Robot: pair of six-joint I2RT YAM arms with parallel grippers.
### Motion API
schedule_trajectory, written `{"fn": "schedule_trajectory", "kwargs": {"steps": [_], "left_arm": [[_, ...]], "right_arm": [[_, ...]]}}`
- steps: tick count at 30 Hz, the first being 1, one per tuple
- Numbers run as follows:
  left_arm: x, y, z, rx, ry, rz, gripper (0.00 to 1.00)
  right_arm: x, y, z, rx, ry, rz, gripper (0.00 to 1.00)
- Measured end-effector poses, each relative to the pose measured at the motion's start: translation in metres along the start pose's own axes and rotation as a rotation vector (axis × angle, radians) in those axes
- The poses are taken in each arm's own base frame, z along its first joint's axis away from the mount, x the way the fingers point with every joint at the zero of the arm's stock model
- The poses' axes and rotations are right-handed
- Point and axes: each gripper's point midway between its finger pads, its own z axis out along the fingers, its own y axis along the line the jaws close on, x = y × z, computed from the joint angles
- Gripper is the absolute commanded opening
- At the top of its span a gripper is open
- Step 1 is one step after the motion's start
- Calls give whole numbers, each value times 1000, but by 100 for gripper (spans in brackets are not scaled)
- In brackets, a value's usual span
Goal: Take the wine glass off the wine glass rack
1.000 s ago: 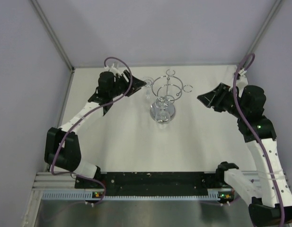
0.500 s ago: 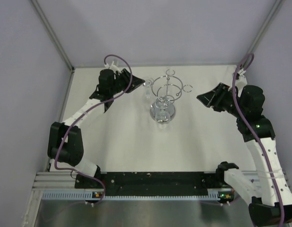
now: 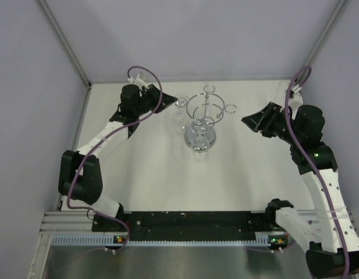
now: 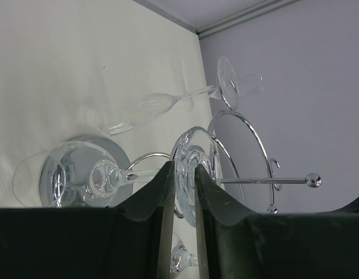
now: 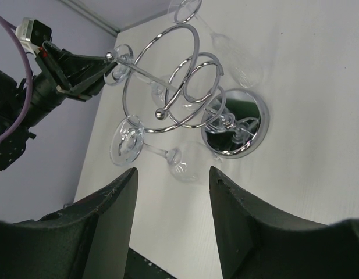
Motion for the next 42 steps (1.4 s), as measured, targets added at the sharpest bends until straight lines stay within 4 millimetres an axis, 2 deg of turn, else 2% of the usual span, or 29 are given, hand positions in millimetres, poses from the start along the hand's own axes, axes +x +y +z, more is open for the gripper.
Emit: {"fn": "schedule_trajectory", "kwargs": {"steps": [7, 8, 9, 31, 42], "left_arm": [[-2, -2, -3, 0, -5, 7, 9], [-2, -2, -3, -1, -5, 9, 7], [-2, -2, -4, -1, -5, 13, 0], [-8, -27, -38, -30, -4, 147, 0], [-15, -28, -34, -37, -17, 173, 0]], "right_arm": [[2, -1, 1, 2, 4, 2, 52], [2, -2, 1, 3, 4, 2, 52], [2, -1, 1, 2, 4, 2, 52], [2, -3, 3, 6, 10, 5, 53], [7, -5, 5, 6, 22, 7, 53]]}}
